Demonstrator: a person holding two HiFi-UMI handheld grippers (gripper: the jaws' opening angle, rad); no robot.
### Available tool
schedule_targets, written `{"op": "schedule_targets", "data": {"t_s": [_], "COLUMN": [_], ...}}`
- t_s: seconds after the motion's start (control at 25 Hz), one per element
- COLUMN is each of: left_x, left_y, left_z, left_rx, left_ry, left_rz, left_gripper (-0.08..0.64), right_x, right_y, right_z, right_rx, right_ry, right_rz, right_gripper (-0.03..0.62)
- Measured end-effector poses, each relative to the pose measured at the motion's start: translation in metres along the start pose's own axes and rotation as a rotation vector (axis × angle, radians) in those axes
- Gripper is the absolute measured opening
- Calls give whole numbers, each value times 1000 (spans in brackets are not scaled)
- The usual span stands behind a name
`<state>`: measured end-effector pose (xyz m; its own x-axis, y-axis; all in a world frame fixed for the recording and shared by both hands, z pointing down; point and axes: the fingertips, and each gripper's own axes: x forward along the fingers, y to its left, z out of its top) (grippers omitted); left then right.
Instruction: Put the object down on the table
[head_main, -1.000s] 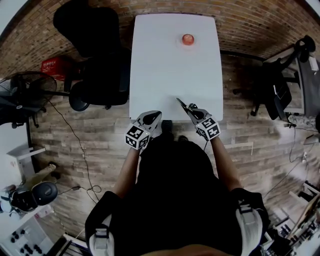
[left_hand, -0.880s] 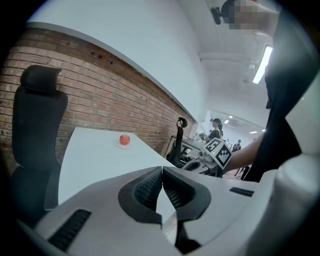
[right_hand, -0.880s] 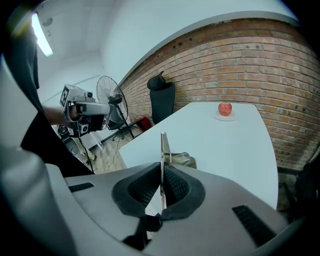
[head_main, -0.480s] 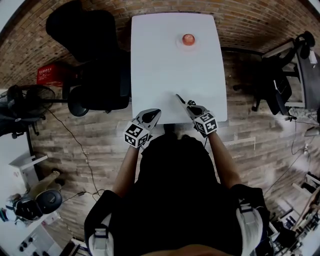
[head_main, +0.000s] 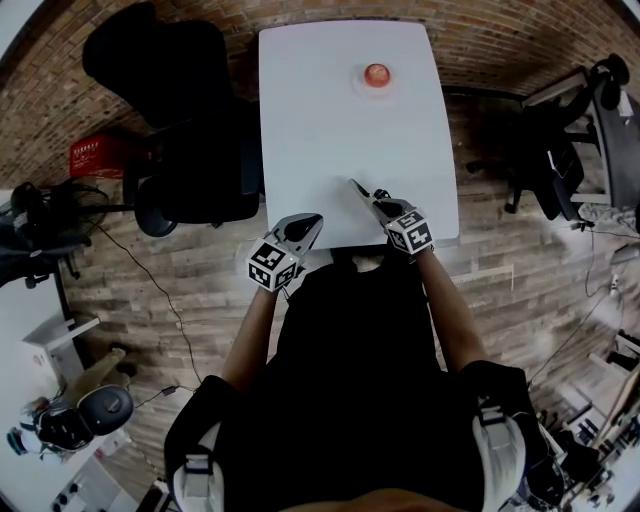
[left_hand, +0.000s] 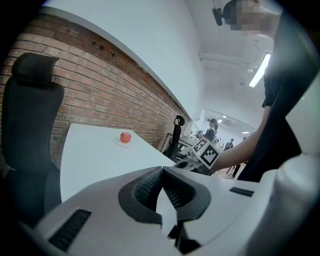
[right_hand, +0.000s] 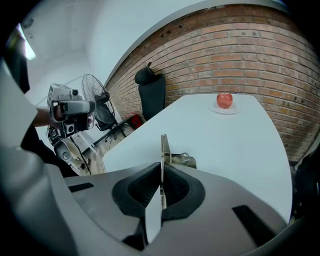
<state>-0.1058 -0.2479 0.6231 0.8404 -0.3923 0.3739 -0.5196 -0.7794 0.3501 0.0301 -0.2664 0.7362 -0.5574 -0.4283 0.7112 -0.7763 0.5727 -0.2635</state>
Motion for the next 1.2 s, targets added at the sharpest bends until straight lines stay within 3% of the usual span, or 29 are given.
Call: {"op": "schedule_targets", "data": {"t_s": [0.24,0.8,1.2], "left_x": [13,2,-10], "left_y": [6,28,31], "left_z": [8,11,4], "left_rx": [21,-53,-94], "left_ry": [5,-26,-50], "left_rz": [-5,144,221], "left_gripper": [21,21,21], "right_x": [7,35,45], "right_y": [-8,-33,-38], "right_z": [5,5,6], "right_rx": [-39,8,-23], "right_ry": [25,78,98], "right_rz": [13,50,69], "right_gripper": [0,8,20]}}
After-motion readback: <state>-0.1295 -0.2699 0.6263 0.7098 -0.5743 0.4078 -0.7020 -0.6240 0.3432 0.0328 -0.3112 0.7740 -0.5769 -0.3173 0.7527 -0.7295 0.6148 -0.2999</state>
